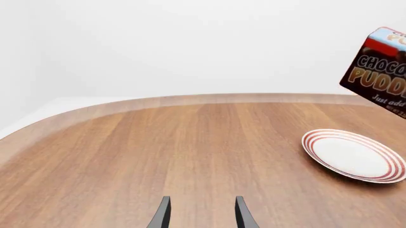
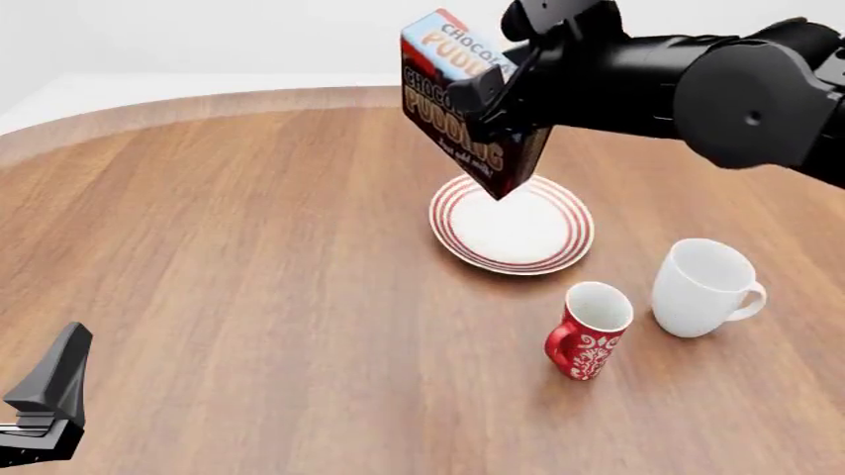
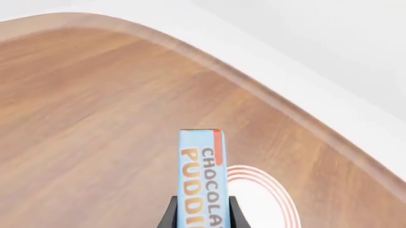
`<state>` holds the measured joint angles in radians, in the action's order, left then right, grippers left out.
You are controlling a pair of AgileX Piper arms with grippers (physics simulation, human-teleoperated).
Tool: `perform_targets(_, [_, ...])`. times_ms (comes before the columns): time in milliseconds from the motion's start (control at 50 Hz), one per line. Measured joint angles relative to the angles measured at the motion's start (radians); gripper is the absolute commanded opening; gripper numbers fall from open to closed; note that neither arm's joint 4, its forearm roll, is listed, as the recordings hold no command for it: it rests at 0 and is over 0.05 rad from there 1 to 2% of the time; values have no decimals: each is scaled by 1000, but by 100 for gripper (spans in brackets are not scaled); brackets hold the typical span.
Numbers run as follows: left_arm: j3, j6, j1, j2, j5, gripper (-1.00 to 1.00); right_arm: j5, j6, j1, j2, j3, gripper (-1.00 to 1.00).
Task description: Put the chocolate pudding to the right of the plate.
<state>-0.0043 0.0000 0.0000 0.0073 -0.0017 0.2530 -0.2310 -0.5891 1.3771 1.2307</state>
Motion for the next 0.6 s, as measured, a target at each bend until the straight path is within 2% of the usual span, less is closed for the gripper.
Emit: perform_targets(600, [0,0,0,0,0,100,33,48,193,78,107,-100])
